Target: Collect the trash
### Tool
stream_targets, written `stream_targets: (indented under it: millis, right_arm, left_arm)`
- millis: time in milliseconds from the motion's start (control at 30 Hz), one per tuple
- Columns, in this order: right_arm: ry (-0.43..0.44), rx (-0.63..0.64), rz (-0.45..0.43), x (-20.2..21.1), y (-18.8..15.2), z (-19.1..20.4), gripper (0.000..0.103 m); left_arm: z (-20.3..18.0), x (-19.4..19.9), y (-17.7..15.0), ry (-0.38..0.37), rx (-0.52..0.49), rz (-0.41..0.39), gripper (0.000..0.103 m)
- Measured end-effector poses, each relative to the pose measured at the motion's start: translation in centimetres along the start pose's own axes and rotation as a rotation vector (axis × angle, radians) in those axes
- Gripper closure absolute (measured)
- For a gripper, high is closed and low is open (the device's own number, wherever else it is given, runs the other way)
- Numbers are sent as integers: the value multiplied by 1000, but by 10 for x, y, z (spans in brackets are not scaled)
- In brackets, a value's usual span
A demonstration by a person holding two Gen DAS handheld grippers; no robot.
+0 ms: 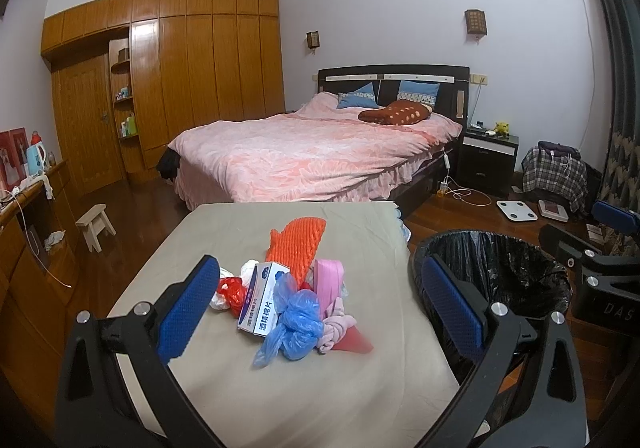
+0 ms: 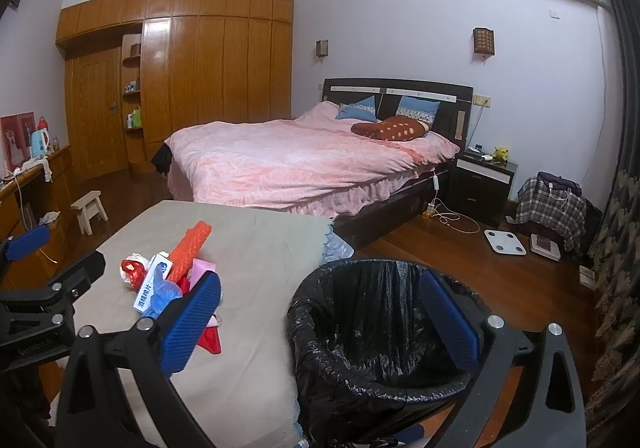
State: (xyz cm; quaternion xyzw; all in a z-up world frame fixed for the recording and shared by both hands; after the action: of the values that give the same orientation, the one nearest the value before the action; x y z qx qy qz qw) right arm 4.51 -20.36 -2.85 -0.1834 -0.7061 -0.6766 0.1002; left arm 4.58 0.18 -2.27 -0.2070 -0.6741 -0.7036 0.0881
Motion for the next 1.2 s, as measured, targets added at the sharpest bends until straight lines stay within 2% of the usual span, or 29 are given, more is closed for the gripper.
stream_targets:
  millis: [1200]
  right_arm:
    - [1,-1,3,-3,-5,4,6]
  left_arm:
    - [0,-2,-2,-1,2,7,5]
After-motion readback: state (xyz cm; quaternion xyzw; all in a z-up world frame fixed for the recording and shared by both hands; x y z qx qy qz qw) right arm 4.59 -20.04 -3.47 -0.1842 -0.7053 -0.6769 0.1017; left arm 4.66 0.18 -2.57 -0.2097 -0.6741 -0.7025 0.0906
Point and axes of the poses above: each gripper's, at about its wrist camera, not at the fingertips, and x roughly against the way its jaws point, z to its left, y to its top, the point moved 5 cm from there along -x, roughly the way its jaws point, and after that the axes turned 9 degrees about -y, right-handed, at the moved point
